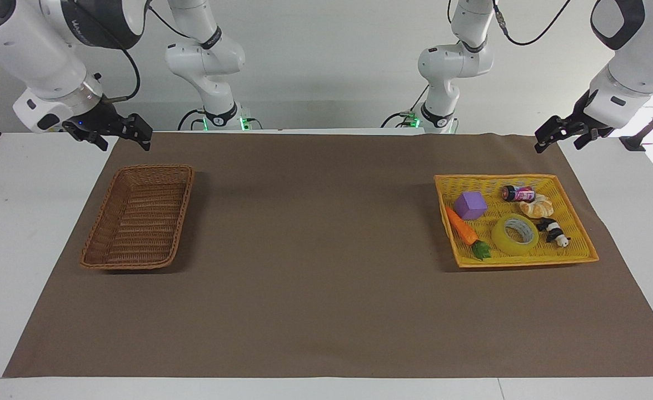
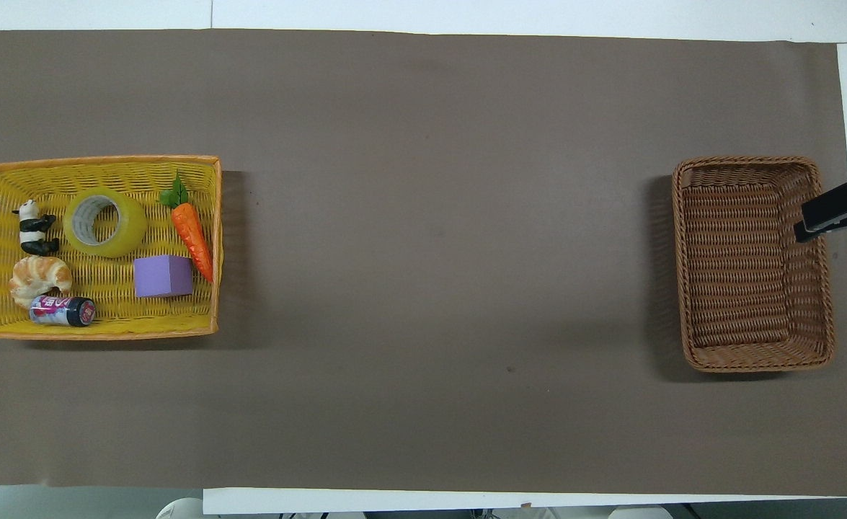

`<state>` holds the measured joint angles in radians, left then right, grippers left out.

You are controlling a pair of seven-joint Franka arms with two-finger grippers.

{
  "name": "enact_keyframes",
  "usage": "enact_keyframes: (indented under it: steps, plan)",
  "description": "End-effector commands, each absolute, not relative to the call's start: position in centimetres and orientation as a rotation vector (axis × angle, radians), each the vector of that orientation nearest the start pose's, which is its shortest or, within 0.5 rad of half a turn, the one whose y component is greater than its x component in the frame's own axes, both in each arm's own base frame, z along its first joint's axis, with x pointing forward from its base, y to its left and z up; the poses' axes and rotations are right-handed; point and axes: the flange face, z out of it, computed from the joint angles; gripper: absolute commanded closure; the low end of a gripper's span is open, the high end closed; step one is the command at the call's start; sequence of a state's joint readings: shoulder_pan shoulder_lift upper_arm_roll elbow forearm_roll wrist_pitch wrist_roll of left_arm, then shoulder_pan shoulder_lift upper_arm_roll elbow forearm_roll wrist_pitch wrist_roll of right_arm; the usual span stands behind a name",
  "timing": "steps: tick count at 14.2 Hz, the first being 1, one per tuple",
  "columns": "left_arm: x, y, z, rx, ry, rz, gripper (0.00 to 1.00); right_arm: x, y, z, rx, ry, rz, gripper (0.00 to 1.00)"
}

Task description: Move tape to another basket

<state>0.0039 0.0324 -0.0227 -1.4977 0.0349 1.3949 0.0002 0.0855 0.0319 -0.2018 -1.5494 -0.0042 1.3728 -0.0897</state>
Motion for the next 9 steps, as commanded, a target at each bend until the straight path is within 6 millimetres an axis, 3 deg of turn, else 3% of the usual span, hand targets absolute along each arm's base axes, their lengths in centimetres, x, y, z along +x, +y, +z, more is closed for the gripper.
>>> enact_keyframes:
  steps: [1, 5, 6, 7, 9]
  plan:
    - [54.9, -0.6, 62.7, -3.071, 0.035, 0.230, 0.00, 53.0, -6.2, 60.3, -3.124, 0.053, 0.326, 0.00]
    - [54.5, 0.6, 61.8, -3.066, -0.071, 0.252, 0.00, 53.0, -6.2, 60.3, -3.124, 0.053, 0.326, 0.00]
    - [54.8, 2.8, 61.4, -3.074, -0.119, 0.190, 0.00, 53.0, -6.2, 60.3, -3.124, 0.053, 0.326, 0.00]
    - [54.6, 5.0, 59.9, -3.086, -0.179, 0.128, 0.00, 53.0, -6.2, 60.2, -3.124, 0.053, 0.328, 0.00]
    - [54.5, 5.9, 53.9, -3.088, -0.189, 0.055, 0.00, 53.0, -6.2, 60.2, -3.124, 0.053, 0.328, 0.00]
